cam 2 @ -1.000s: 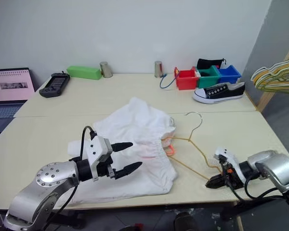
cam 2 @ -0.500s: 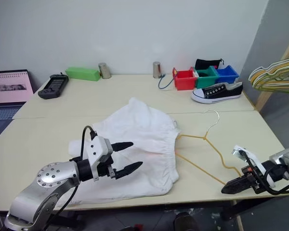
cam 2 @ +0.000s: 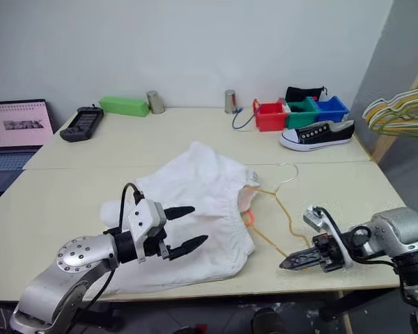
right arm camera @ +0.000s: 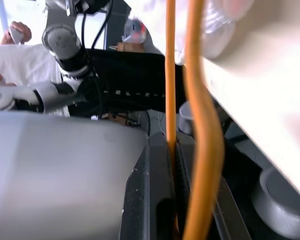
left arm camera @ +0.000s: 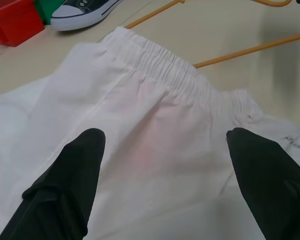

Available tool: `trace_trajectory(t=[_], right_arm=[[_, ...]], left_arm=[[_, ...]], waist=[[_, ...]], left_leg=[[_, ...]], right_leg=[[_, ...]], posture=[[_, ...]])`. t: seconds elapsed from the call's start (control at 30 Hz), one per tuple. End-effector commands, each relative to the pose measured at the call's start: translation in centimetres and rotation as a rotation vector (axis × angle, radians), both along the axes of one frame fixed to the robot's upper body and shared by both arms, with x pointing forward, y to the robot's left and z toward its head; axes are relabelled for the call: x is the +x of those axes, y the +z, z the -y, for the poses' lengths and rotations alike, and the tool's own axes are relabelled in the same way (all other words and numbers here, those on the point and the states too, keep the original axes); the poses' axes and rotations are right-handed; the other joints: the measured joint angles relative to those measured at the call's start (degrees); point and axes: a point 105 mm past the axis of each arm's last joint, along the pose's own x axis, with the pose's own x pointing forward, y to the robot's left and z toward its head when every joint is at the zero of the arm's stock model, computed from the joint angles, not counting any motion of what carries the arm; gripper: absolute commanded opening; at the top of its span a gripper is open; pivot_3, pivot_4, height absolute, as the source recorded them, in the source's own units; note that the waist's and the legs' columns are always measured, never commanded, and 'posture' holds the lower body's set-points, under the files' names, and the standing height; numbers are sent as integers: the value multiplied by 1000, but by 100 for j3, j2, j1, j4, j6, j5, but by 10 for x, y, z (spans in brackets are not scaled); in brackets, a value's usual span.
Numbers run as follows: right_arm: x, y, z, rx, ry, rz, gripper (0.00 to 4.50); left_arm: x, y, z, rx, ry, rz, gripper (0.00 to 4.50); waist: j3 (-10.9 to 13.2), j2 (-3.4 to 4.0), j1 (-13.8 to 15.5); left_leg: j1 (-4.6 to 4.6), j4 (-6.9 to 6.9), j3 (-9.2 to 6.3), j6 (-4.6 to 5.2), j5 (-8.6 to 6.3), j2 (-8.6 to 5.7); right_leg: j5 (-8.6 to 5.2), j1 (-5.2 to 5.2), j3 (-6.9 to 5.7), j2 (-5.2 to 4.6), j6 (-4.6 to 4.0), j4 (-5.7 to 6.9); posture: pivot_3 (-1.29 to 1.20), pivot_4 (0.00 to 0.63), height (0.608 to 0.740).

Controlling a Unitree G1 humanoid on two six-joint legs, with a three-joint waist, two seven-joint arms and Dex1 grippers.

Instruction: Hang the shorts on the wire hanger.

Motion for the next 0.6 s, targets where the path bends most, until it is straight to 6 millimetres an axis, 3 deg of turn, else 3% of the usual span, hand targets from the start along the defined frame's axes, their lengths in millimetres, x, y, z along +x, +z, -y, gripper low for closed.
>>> trace_trajectory(t=[0.03, 0.4, 0.6], right_arm=[[3, -5, 2, -28, -48, 5, 0], [26, -27, 11, -110, -242, -6, 0], [38, -28, -5, -41, -293, -5, 0]], left_arm=[[3, 8, 0, 6, 2, 53, 4119], [8, 8, -1, 21, 9, 78, 4119], [10, 9, -1, 20, 13, 88, 4119]], waist=[[0, 2, 8], [-2, 4, -21], [-4, 4, -28]], left_leg=[[-3, 1, 1, 0, 0, -2], [4, 3, 0, 2, 1, 0], [4, 7, 0, 3, 2, 0]], right_leg=[[0, -1, 2, -1, 1, -1], [0, 1, 3, 2, 1, 7], [3, 7, 5, 4, 5, 6]], posture=[[-231, 49, 740], [-236, 48, 740], [-237, 47, 740]])
